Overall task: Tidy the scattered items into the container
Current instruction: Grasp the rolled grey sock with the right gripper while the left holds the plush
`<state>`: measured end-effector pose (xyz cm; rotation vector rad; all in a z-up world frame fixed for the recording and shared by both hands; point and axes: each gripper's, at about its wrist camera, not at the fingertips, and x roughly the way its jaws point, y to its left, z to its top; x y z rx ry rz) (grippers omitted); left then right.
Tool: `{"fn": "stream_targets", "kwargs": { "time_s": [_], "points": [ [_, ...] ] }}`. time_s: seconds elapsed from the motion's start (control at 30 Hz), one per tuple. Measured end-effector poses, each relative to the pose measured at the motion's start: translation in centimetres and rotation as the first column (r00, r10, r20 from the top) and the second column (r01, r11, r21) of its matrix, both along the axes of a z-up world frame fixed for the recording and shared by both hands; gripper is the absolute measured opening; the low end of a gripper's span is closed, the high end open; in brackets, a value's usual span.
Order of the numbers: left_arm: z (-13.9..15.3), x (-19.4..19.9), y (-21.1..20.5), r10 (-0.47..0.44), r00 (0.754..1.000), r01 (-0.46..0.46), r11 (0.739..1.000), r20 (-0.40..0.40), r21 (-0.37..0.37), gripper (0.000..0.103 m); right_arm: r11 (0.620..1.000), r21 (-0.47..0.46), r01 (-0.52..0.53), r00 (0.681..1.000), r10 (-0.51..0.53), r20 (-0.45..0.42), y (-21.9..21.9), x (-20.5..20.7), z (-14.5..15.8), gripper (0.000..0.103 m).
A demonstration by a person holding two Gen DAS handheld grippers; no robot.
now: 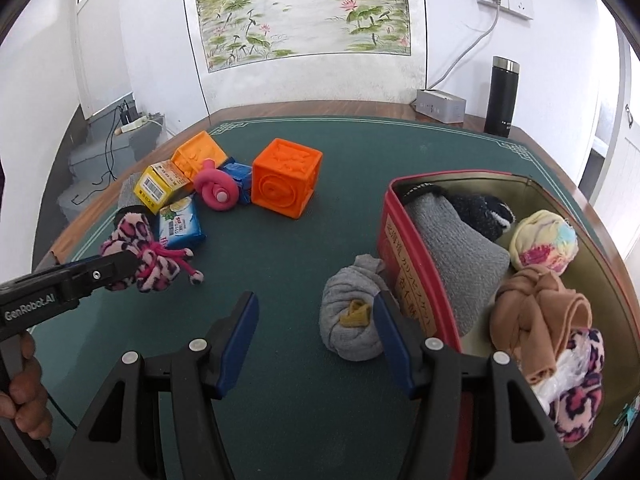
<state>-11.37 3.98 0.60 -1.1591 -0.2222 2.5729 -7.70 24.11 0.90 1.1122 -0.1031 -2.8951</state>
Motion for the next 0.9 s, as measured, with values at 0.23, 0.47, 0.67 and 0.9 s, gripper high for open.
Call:
{"fn": "stream_targets", "kwargs": {
  "time_s": [0.23, 0.47, 0.67, 0.9],
  "points": [
    [0.0, 0.3, 0.4, -0.015, 1.0, 0.015, 1.0, -0.003, -0.001, 0.037, 0.987, 0.157, 0.039, 0.999, -0.042, 0.014, -1.3, -0.6, -0.9, 0.064],
    [0.0, 0.4, 0.6, -0.027, 1.0, 0.027, 1.0, 0.002, 0.002, 0.037, 0.946, 0.318, 0.062, 0.996, -0.078, 0.038, -2.5, -1.1, -1.8, 0.044],
    [0.0, 0.4, 0.4, -0.024, 1.0, 0.024, 1.0, 0.002, 0.011, 0.037, 0.963, 0.268, 0.04, 0.999, -0.04, -0.003, -2.1, -0.3, -0.9, 0.018],
    [0.3, 0.6, 0.2, -0.019, 1.0, 0.019, 1.0, -0.007, 0.02, 0.037, 0.995, 0.033, -0.09, 0.995, 0.091, -0.027, -2.0, 0.8, 0.9, 0.016]
  ]
}}
